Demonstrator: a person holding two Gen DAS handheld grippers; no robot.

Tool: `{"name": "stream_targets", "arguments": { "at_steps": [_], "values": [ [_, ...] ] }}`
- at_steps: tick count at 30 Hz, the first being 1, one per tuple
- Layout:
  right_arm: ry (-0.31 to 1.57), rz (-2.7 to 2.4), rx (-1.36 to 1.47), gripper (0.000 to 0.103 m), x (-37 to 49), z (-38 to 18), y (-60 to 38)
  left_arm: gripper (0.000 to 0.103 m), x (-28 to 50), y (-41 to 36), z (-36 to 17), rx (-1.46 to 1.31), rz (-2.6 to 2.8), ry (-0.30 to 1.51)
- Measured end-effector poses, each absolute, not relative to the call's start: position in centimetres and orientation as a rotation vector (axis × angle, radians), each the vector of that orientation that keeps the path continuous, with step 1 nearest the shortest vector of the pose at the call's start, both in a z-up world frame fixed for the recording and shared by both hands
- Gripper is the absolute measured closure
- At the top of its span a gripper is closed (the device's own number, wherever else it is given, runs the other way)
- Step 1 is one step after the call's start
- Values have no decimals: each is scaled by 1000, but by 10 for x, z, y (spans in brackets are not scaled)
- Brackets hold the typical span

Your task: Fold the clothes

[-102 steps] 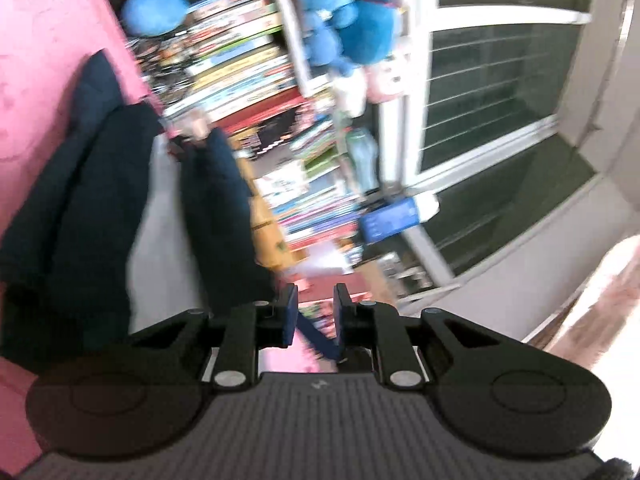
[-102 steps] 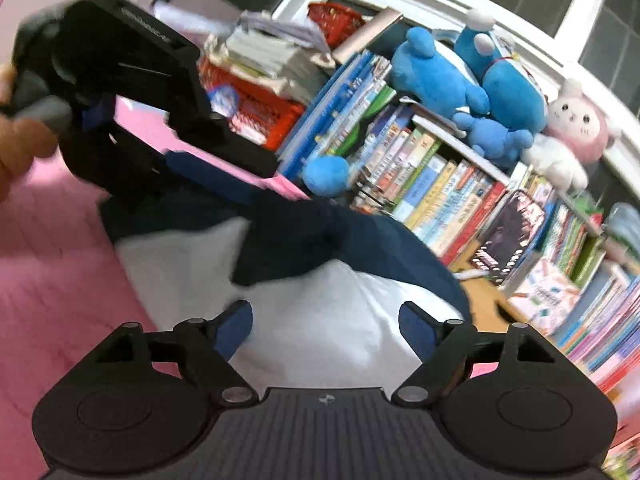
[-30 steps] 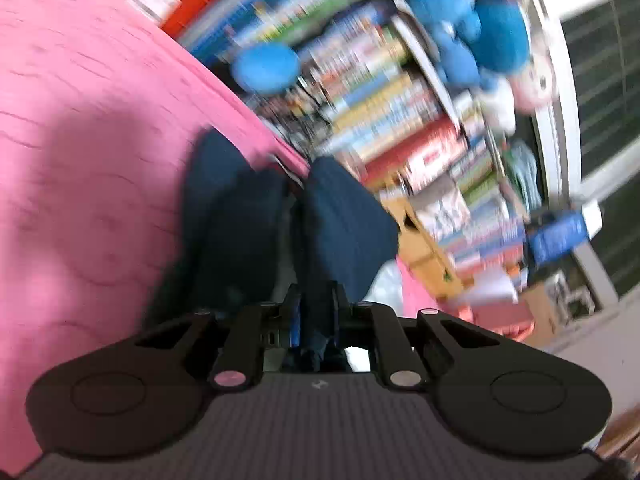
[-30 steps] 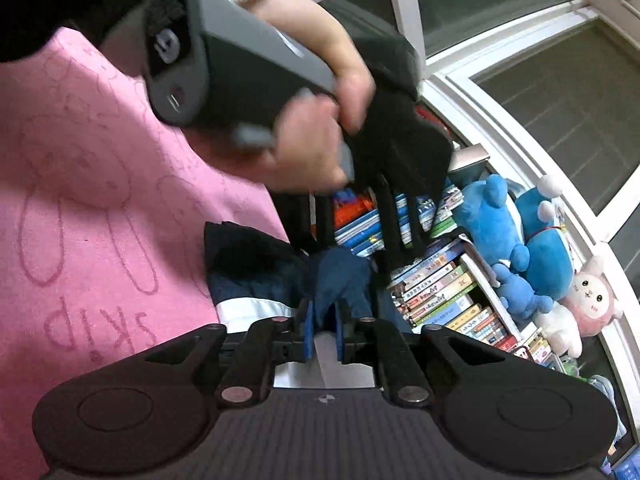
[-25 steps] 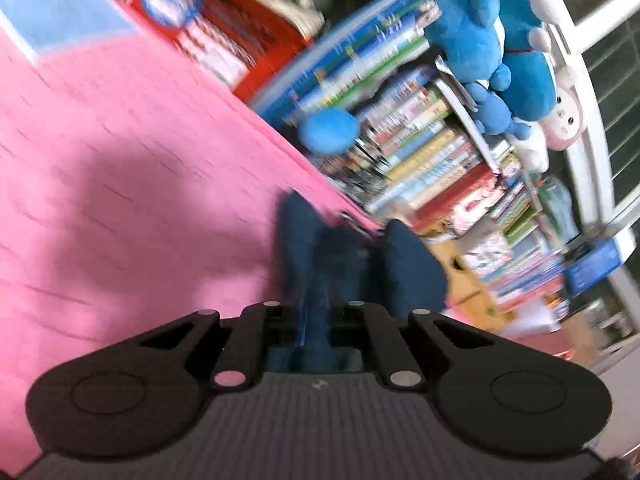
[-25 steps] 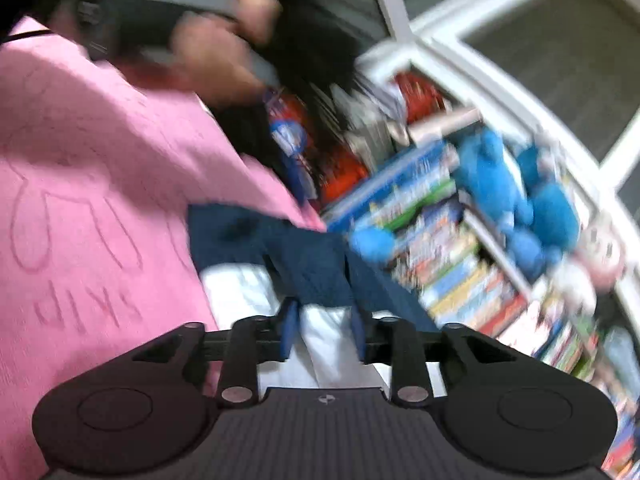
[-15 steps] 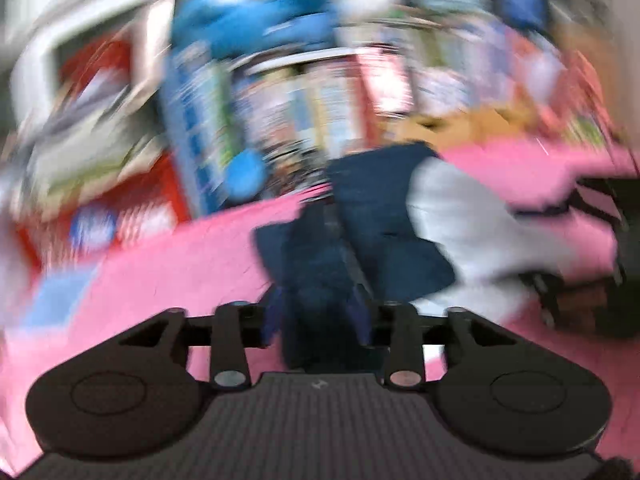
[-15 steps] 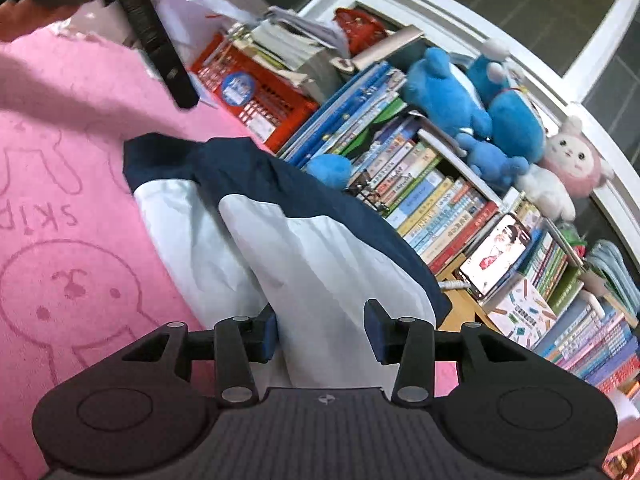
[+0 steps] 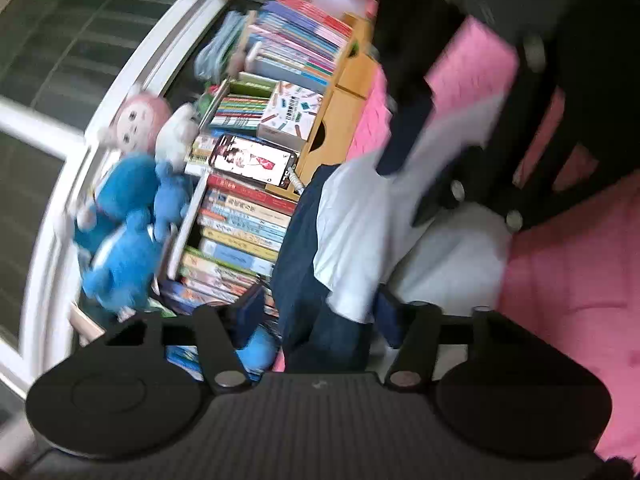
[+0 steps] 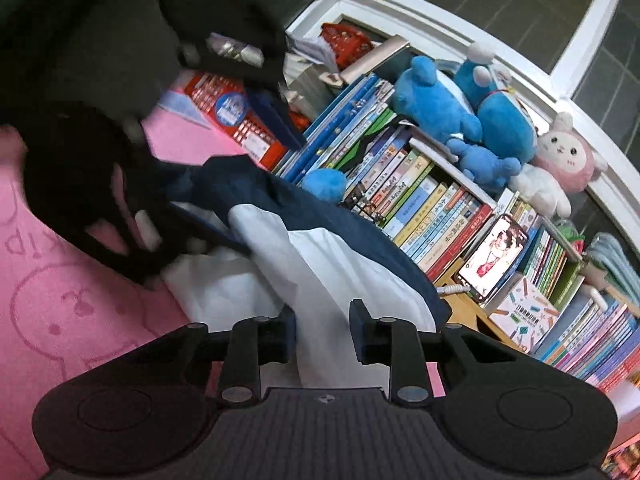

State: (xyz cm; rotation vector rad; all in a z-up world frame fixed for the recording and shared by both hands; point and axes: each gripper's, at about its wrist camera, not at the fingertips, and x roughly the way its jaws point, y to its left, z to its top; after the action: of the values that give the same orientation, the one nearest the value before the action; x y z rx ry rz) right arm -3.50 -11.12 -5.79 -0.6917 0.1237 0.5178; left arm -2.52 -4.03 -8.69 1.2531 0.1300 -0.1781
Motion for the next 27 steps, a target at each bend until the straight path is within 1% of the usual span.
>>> {"name": "stream_targets", "arguments": {
  "at_steps": [2, 4, 5, 7, 8, 9, 10, 11, 14, 18, 21, 22, 23, 24, 25, 26, 27],
  "values": [
    [133, 518, -677, 75, -35, -57, -112, 72, -15, -45, -98, 1309, -140, 141],
    [144, 515, -691, 75, -34, -58, -109, 85, -8, -49, -105, 1322, -84, 151],
    [148, 506, -706, 74, -34, -60, -106, 90, -6, -48, -101, 1297, -50, 148],
    [159, 469, -745, 64, -33, -64, -104, 92, -4, -35, -84, 1223, 8, 174],
    [165, 439, -769, 63, -32, -66, -103, 92, -3, -29, -76, 1185, 36, 187],
    [174, 397, -784, 63, -28, -69, -107, 92, -2, -23, -68, 1147, 65, 200],
    [200, 387, -770, 54, -24, -69, -115, 92, -2, -14, -60, 1114, 70, 221],
    [231, 387, -747, 49, -20, -69, -124, 91, -3, -6, -58, 1103, 84, 243],
    [271, 379, -685, 49, -14, -63, -138, 91, -13, 3, -71, 1141, 77, 277],
    [295, 378, -734, 49, -12, -72, -131, 92, -23, 1, -79, 1117, 66, 286],
    [308, 385, -752, 57, -11, -76, -128, 79, -20, -10, -77, 1144, 61, 239],
    [314, 388, -749, 58, -11, -76, -128, 67, -16, -15, -80, 1171, 59, 224],
    [317, 392, -743, 58, -11, -75, -129, 52, -12, -19, -83, 1198, 58, 210],
    [320, 395, -737, 58, -10, -74, -129, 44, -6, -24, -90, 1243, 40, 202],
    [323, 398, -730, 58, -10, -74, -130, 34, 0, -29, -97, 1289, 22, 195],
    [325, 399, -726, 58, -10, -74, -130, 46, 4, -32, -104, 1330, 13, 187],
    [327, 399, -725, 58, -11, -73, -130, 52, 9, -36, -111, 1372, 4, 179]
  ]
}}
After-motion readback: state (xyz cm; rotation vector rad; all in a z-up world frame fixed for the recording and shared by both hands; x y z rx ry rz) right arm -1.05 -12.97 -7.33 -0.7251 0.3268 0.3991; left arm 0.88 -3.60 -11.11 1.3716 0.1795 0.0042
